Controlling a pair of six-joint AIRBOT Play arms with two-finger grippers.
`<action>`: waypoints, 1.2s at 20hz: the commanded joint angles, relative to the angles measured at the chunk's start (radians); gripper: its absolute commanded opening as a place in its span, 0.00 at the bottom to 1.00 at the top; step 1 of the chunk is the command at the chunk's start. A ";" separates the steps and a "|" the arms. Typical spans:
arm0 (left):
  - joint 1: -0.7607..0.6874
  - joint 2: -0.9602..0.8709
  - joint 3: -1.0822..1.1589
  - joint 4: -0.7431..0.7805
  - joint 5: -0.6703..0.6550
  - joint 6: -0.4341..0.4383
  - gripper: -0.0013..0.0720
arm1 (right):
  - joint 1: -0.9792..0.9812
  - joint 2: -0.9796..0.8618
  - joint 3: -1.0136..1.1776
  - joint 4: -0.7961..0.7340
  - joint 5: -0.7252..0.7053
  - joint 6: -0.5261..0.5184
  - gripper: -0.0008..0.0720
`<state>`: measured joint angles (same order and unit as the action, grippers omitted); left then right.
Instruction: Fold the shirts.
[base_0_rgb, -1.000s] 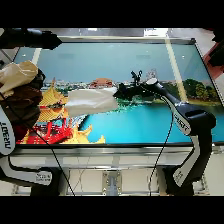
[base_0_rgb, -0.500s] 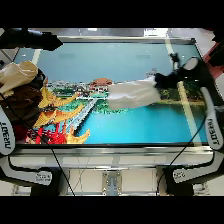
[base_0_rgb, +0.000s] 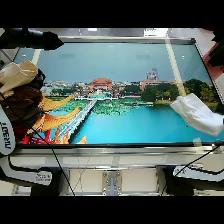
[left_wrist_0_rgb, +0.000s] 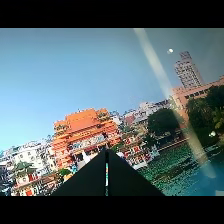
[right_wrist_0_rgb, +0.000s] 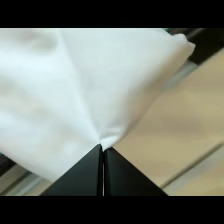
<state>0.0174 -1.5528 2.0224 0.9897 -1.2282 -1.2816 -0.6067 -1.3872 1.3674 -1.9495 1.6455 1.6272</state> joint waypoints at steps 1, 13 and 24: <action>0.000 0.001 0.001 -0.003 0.000 -0.032 0.04 | -0.105 0.011 -0.218 -0.108 0.045 0.008 0.04; 0.000 0.000 0.001 -0.062 -0.011 -0.058 0.40 | 0.165 0.176 -0.027 0.756 -0.436 -0.184 0.62; 0.000 -0.001 0.001 -0.062 -0.209 -0.061 0.40 | 0.876 0.044 -0.211 1.085 -0.995 -0.692 0.62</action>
<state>0.0174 -1.5532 2.0224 0.9283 -1.3884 -1.3434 0.1337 -1.2976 1.1950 -0.8570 0.7151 0.9955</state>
